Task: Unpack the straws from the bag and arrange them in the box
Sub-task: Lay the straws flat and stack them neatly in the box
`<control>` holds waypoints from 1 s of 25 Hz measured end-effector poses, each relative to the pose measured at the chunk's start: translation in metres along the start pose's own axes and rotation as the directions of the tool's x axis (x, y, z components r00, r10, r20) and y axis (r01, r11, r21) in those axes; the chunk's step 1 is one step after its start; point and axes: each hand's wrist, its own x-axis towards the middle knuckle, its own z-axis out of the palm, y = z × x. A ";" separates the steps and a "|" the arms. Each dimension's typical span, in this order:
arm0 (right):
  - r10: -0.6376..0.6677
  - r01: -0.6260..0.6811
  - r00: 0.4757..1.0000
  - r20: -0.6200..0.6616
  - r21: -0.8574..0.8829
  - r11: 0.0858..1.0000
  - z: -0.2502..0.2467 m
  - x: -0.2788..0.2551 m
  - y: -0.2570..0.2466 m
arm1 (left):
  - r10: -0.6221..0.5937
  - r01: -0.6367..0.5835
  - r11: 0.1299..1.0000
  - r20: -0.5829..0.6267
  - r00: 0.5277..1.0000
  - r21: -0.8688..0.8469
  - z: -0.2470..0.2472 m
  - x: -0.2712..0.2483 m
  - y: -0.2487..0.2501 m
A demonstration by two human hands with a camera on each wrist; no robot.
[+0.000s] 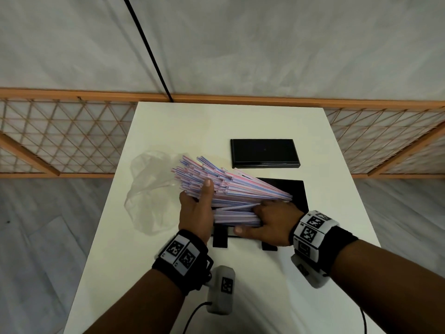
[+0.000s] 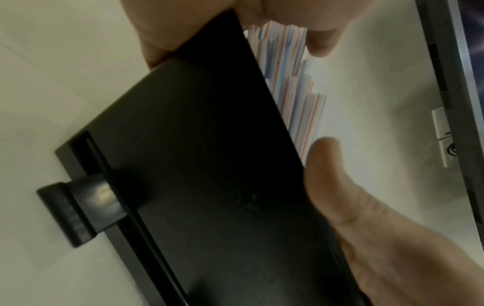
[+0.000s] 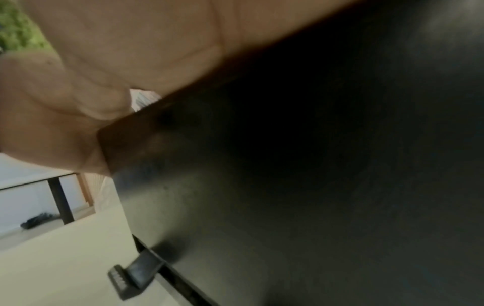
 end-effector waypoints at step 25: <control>0.166 -0.168 0.927 -0.336 0.025 0.986 0.013 0.012 0.028 | 0.255 -0.222 0.627 0.072 0.964 0.747 -0.006 -0.020 0.035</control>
